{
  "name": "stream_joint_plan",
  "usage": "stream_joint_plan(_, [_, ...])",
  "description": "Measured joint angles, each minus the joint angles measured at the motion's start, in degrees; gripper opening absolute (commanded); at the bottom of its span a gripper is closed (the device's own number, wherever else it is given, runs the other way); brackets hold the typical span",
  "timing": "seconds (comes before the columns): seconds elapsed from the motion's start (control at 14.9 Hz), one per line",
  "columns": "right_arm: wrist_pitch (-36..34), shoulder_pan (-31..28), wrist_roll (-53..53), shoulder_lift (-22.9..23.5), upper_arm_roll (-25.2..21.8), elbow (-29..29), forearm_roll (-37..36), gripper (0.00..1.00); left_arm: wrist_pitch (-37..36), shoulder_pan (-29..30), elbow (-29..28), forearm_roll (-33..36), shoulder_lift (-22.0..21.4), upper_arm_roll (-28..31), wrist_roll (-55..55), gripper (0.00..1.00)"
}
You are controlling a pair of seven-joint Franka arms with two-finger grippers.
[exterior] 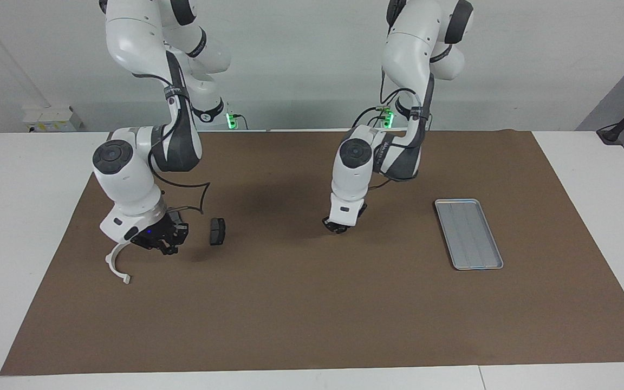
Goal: Pick bearing gear from pile to tray
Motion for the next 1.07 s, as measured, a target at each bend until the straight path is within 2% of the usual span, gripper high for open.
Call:
stream_joint_plan(0.2, [-0.1, 7.0, 12.8, -0.2, 0.3, 0.2, 0.0, 0.0, -1.0, 6.8, -5.8, 0.0, -6.4, 0.1, 10.4, 0.0])
stream_joint_plan(0.34, [-0.3, 12.7, 21.5, -0.4, 0.5, 0.6, 0.0, 0.0, -1.1, 11.1, -8.5, 0.0, -8.9, 0.2, 17.0, 0.0])
stream_joint_plan(0.74, [-1.8, 28.7, 41.4, -1.5, 0.8, 0.7, 0.0, 0.0, 0.1, 21.9, -12.3, 0.0, -9.6, 0.3, 34.5, 0.0])
stream_joint_plan(0.87, [-1.7, 32.1, 44.8, -1.3, 0.7, 0.1, 0.0, 0.0, 3.2, 23.4, -15.6, 0.0, -10.1, 0.3, 35.8, 0.0])
stream_joint_plan(1.07, [0.5, 34.1, 46.6, 0.5, 0.7, -0.9, 0.0, 0.0, 5.3, 24.8, -20.4, 0.0, -11.5, 0.2, 37.4, 0.0])
